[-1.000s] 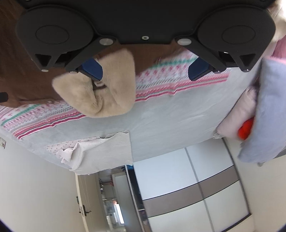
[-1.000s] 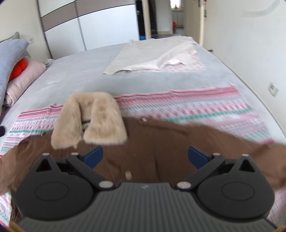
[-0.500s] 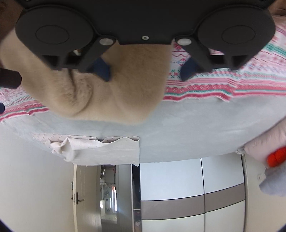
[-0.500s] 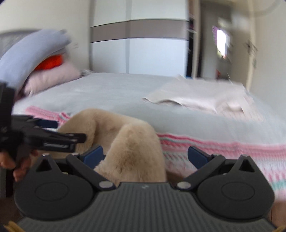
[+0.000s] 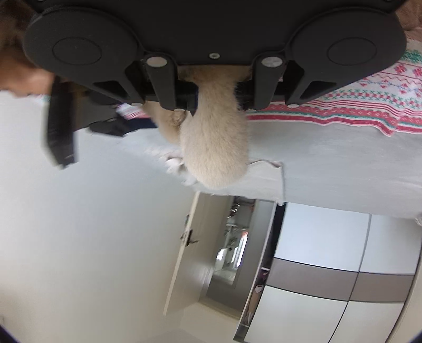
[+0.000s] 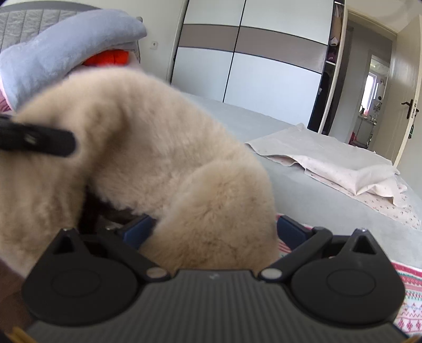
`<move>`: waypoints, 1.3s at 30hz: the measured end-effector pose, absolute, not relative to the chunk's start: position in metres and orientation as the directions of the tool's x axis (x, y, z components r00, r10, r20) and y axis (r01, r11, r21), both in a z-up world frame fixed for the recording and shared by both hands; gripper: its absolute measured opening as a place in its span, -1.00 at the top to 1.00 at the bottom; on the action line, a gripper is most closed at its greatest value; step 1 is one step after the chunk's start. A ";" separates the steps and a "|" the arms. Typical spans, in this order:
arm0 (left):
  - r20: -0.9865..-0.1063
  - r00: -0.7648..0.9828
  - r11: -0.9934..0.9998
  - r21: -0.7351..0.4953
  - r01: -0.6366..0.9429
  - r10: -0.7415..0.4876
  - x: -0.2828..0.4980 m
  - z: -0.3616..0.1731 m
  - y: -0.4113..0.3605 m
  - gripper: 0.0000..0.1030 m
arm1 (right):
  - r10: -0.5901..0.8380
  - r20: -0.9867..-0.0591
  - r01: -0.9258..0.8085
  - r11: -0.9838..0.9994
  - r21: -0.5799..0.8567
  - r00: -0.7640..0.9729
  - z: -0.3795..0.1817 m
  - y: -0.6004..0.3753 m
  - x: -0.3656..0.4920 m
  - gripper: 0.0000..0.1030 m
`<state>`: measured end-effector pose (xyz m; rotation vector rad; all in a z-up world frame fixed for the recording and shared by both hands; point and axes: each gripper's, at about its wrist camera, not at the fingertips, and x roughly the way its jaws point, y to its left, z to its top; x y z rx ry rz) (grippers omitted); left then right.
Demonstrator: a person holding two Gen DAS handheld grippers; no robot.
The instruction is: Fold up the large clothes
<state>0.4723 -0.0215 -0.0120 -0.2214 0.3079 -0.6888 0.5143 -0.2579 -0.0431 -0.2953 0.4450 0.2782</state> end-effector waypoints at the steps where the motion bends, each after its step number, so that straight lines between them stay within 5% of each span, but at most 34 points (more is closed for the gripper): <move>1: -0.194 0.724 0.742 -0.313 0.593 -0.662 0.469 -0.010 -0.020 0.62 | 0.187 -0.459 -0.317 0.921 -0.225 0.869 -0.043 -0.258 0.518 -0.96; 2: -0.183 0.716 0.728 -0.327 0.602 -0.674 0.468 -0.009 -0.018 0.62 | 0.190 -0.460 -0.317 0.923 -0.217 0.867 -0.043 -0.259 0.522 -0.93; 4: -0.171 0.714 0.717 -0.360 0.596 -0.679 0.471 -0.010 -0.016 0.62 | 0.266 -0.487 -0.369 0.921 -0.127 0.832 -0.042 -0.268 0.528 -0.31; 5: -0.168 0.711 0.709 -0.387 0.590 -0.683 0.473 -0.013 -0.012 0.62 | 0.347 -0.529 -0.421 0.907 -0.023 0.774 -0.041 -0.277 0.532 0.16; 6: -0.162 0.714 0.702 -0.424 0.573 -0.681 0.477 -0.017 -0.008 0.62 | 0.399 -0.559 -0.440 0.896 0.068 0.727 -0.040 -0.287 0.536 0.35; 8: -0.144 0.716 0.664 -0.530 0.527 -0.683 0.489 -0.027 0.008 0.62 | 0.508 -0.558 -0.463 0.855 0.234 0.656 -0.040 -0.314 0.537 0.47; 10: -0.140 0.716 0.616 -0.638 0.463 -0.683 0.500 -0.039 0.023 0.61 | 0.671 -0.464 -0.475 0.740 0.477 0.579 -0.040 -0.352 0.534 0.50; 14: -0.186 0.695 0.528 -0.788 0.317 -0.695 0.523 -0.069 0.036 0.61 | 0.815 -0.224 -0.447 0.497 0.744 0.534 -0.049 -0.407 0.519 0.50; 21: -0.269 0.663 0.498 -0.848 0.181 -0.699 0.531 -0.089 0.037 0.52 | 0.736 -0.265 -0.067 0.387 0.920 0.622 -0.111 -0.429 0.547 0.48; 23: -0.279 0.693 0.569 -0.790 0.228 -0.665 0.522 -0.074 0.029 0.17 | 0.706 -0.261 -0.120 0.441 0.889 0.659 -0.108 -0.423 0.544 0.28; 25: -0.264 0.758 0.664 -0.694 0.280 -0.596 0.510 -0.055 0.021 -0.27 | 0.660 -0.289 -0.168 0.538 0.826 0.694 -0.091 -0.409 0.538 -0.34; 26: -0.248 0.786 0.698 -0.652 0.297 -0.567 0.506 -0.048 0.019 -0.54 | 0.629 -0.300 -0.202 0.600 0.774 0.717 -0.080 -0.401 0.533 -0.49; 28: -0.225 0.817 0.740 -0.593 0.317 -0.531 0.507 -0.042 0.016 -0.65 | 0.573 -0.307 -0.259 0.701 0.665 0.760 -0.063 -0.384 0.525 -0.77; 31: -0.247 0.810 0.756 -0.570 0.323 -0.532 0.525 -0.052 0.010 -0.65 | 0.499 -0.315 -0.307 0.811 0.498 0.807 -0.056 -0.364 0.526 -0.77; 33: -0.299 0.776 0.748 -0.588 0.309 -0.555 0.543 -0.065 0.006 -0.59 | 0.458 -0.353 -0.292 0.853 0.432 0.816 -0.064 -0.356 0.533 -0.73; 34: -0.314 0.741 0.721 -0.617 0.315 -0.593 0.549 -0.073 0.006 -0.31 | 0.461 -0.373 -0.293 0.856 0.426 0.805 -0.067 -0.354 0.536 -0.44; 35: -0.307 0.702 0.681 -0.648 0.341 -0.643 0.549 -0.079 0.009 0.32 | 0.495 -0.386 -0.318 0.841 0.438 0.778 -0.072 -0.350 0.539 -0.21; 36: -0.282 0.661 0.628 -0.686 0.367 -0.695 0.549 -0.080 0.012 0.50 | 0.559 -0.383 -0.363 0.803 0.473 0.736 -0.075 -0.355 0.534 0.15; 39: -0.139 0.547 0.394 -0.836 0.382 -0.826 0.547 -0.084 0.030 0.63 | 0.740 -0.262 -0.398 0.584 0.707 0.620 -0.089 -0.384 0.540 0.38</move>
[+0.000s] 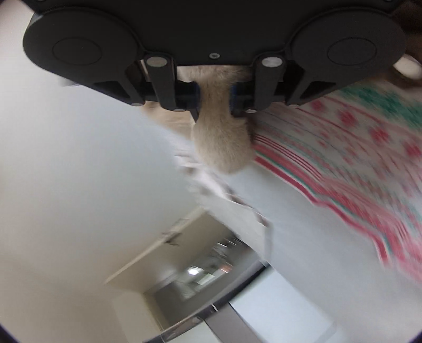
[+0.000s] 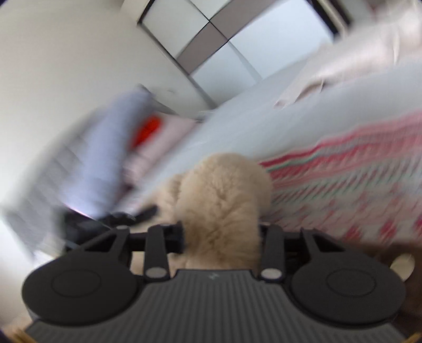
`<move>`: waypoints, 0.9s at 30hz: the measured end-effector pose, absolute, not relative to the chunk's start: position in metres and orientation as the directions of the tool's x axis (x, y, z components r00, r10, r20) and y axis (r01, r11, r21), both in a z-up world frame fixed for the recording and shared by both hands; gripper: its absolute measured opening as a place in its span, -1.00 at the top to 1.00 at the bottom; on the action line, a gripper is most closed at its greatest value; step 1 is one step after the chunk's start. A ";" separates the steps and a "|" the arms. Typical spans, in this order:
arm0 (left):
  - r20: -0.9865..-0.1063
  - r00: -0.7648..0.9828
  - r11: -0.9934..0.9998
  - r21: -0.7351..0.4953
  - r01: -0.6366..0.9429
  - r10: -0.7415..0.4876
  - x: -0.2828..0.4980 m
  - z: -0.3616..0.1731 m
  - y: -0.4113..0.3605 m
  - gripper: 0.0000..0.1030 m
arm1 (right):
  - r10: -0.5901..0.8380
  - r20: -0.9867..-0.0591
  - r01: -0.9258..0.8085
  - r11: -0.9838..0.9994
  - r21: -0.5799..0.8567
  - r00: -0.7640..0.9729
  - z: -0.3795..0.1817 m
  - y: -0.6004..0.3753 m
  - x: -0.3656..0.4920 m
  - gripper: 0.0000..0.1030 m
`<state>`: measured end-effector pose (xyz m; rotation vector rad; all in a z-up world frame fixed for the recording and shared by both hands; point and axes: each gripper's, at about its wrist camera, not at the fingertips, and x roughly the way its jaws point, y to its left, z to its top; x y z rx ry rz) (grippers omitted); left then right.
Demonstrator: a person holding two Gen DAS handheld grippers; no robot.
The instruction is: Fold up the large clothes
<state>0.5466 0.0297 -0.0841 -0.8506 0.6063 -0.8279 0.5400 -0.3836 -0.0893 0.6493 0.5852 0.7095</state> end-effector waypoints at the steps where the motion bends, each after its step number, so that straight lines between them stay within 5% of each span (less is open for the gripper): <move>1: -0.092 0.556 0.340 -0.868 0.362 -0.826 0.545 -0.087 0.039 0.63 | 0.757 -0.211 -0.371 0.517 0.771 0.618 -0.095 -0.398 0.541 0.40; 3: -0.084 0.623 0.306 -0.916 0.259 -0.778 0.547 -0.099 0.055 0.63 | 0.746 -0.168 -0.293 0.444 0.847 0.644 -0.103 -0.418 0.542 0.41; 5: -0.217 0.681 0.421 -0.895 0.147 -0.699 0.548 -0.106 0.056 0.62 | 0.698 -0.175 -0.187 0.410 0.893 0.695 -0.111 -0.430 0.547 0.52; 7: -0.348 0.731 0.651 -0.739 0.171 -0.587 0.542 -0.093 0.030 0.53 | 0.621 -0.226 -0.074 0.418 0.905 0.750 -0.120 -0.435 0.553 0.86; 8: -0.382 0.758 0.741 -0.644 0.192 -0.529 0.536 -0.084 0.016 0.42 | 0.581 -0.257 -0.050 0.459 0.887 0.773 -0.121 -0.433 0.554 0.86; 12: -0.295 0.868 0.844 -0.487 0.224 -0.401 0.505 -0.057 0.006 0.28 | 0.437 -0.367 -0.098 0.742 0.664 0.821 -0.098 -0.389 0.543 0.60; 15: -0.215 0.901 0.869 -0.419 0.263 -0.377 0.488 -0.035 0.011 0.29 | 0.324 -0.314 -0.160 0.878 0.452 0.892 -0.076 -0.358 0.517 0.31; 18: -0.274 0.841 0.861 -0.361 0.360 -0.466 0.492 -0.034 0.004 0.33 | 0.342 -0.271 -0.248 0.912 0.328 0.900 -0.066 -0.332 0.506 0.31; 22: -0.469 0.783 0.913 -0.216 0.346 -0.408 0.517 -0.077 -0.033 0.30 | 0.318 -0.405 -0.225 0.939 0.261 0.857 -0.076 -0.316 0.522 0.33; 24: -0.469 0.764 0.891 -0.322 0.320 -0.444 0.523 -0.081 -0.023 0.21 | 0.297 -0.482 -0.147 0.934 0.325 0.824 -0.085 -0.328 0.535 0.25; 27: -0.466 0.751 0.869 -0.399 0.294 -0.468 0.528 -0.085 -0.011 0.12 | 0.344 -0.480 -0.121 0.892 0.435 0.807 -0.096 -0.340 0.541 0.25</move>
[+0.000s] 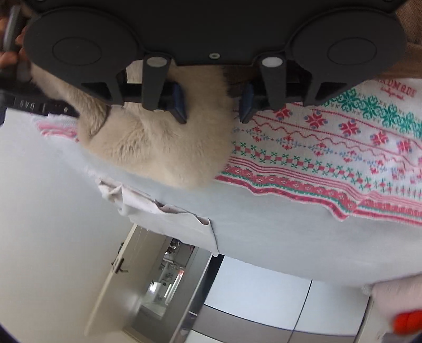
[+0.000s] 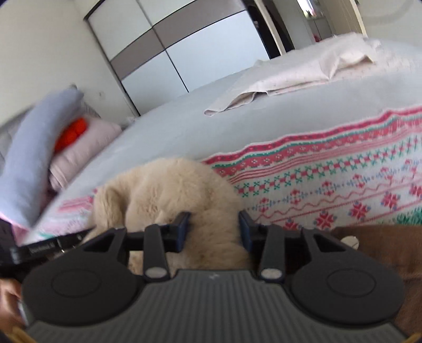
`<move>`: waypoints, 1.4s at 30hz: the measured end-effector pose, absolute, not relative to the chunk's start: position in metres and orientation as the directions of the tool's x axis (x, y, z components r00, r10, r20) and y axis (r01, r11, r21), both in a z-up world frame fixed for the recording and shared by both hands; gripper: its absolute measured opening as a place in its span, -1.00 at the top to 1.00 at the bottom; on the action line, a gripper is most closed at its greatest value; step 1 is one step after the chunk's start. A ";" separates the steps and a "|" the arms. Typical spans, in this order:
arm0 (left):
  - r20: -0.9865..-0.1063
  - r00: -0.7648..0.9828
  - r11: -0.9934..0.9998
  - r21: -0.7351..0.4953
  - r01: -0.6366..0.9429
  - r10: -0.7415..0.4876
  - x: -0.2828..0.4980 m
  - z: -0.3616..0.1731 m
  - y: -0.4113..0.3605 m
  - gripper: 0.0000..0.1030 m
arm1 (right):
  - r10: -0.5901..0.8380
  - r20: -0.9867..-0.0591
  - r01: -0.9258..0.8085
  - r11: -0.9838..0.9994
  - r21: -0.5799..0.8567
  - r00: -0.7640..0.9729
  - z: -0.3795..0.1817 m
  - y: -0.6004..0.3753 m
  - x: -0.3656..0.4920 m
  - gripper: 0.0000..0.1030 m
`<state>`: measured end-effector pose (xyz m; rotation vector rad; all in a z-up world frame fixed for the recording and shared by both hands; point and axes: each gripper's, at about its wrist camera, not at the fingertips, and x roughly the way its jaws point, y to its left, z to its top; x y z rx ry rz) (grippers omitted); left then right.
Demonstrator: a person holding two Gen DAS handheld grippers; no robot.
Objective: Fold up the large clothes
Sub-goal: 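Lay the fur collar flat on the coat and open both grippers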
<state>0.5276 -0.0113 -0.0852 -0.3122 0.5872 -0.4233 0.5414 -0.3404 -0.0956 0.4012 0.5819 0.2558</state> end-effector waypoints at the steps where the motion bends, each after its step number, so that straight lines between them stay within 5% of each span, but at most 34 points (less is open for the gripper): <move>1: -0.469 0.756 0.876 -0.387 0.289 -0.456 0.526 -0.083 -0.014 0.07 | 0.333 -0.479 -0.116 0.897 0.427 0.812 -0.094 -0.339 0.539 0.16; 3: -0.460 0.788 0.894 -0.372 0.248 -0.410 0.512 -0.071 -0.013 -0.08 | 0.234 -0.497 -0.054 0.935 0.349 0.836 -0.078 -0.332 0.521 -0.25; 5: -0.464 0.804 0.896 -0.407 0.180 -0.372 0.493 -0.056 -0.006 -0.49 | 0.178 -0.487 -0.032 0.955 0.294 0.855 -0.056 -0.326 0.496 -0.30; 9: -0.502 0.804 0.926 -0.345 0.151 -0.318 0.441 -0.018 -0.002 -0.55 | 0.188 -0.485 -0.052 0.959 0.280 0.854 -0.025 -0.316 0.443 -0.45; 16: -0.486 0.864 0.990 -0.105 0.091 -0.130 0.336 0.039 0.011 -1.00 | 0.144 -0.525 0.019 0.956 0.292 0.839 0.021 -0.302 0.343 -0.82; 25: -0.545 0.838 0.987 -0.126 -0.099 0.014 0.245 0.063 0.075 -1.00 | 0.094 -0.547 0.041 0.972 0.231 0.832 0.054 -0.272 0.253 -0.99; 42: -0.632 0.722 0.887 -0.116 -0.447 0.282 0.198 0.004 0.177 -1.00 | 0.010 -0.630 0.114 0.981 0.156 0.777 0.013 -0.258 0.202 -0.99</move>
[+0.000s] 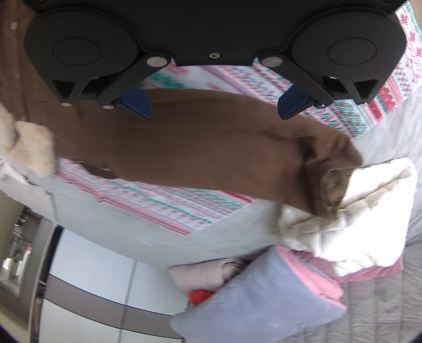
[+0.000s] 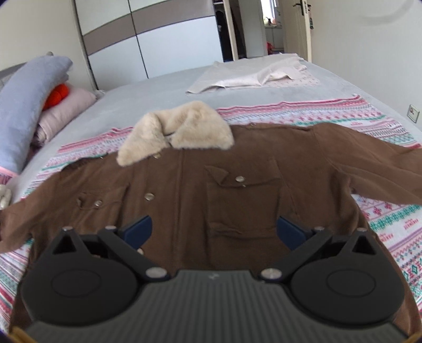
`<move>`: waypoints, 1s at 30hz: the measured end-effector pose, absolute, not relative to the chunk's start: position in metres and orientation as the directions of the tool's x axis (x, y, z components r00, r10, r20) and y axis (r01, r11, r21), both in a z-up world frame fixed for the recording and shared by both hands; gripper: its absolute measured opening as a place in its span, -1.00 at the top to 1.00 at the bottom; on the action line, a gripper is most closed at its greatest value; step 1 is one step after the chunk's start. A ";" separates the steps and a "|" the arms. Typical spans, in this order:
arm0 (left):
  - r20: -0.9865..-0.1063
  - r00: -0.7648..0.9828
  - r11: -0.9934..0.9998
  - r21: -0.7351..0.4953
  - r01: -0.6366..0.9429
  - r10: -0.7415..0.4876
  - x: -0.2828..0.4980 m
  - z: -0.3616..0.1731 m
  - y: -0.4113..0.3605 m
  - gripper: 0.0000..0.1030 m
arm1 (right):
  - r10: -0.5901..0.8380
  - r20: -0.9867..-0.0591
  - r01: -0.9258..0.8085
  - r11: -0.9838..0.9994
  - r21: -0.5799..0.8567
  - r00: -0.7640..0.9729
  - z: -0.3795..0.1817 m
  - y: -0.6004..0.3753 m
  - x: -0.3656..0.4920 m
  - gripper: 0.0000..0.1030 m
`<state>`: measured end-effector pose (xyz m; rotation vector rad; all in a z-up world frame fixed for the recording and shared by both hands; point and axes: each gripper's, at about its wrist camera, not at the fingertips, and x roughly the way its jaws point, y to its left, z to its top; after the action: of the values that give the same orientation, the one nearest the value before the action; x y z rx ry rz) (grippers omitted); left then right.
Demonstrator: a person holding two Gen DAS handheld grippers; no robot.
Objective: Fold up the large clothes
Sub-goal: 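Lay the fur collar flat on the coat and open both grippers, then grasp the brown coat sleeve cuff with the left gripper and lift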
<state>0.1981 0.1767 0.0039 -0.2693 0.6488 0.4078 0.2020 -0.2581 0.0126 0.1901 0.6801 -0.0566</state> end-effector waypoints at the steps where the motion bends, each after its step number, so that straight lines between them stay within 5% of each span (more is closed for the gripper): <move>1: -0.628 0.718 0.881 -0.108 -0.461 0.300 0.197 0.000 0.180 -1.00 | 0.008 -0.632 0.117 0.981 0.156 0.775 0.012 -0.259 0.202 -0.99; 21: -0.430 0.809 0.804 -0.258 -0.535 0.400 0.168 -0.063 0.262 -0.99 | 0.014 -0.721 0.176 0.966 0.188 0.692 -0.021 -0.264 0.215 -0.99; 30: -0.466 0.744 0.670 -0.353 -0.653 0.479 0.177 -0.082 0.317 -0.95 | 0.035 -0.755 0.214 0.949 0.230 0.655 -0.034 -0.262 0.226 -0.99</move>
<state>0.1769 0.3168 -0.0821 -0.5301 0.3509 0.6524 0.2255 -0.2621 -0.0336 0.3131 0.8539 -0.1031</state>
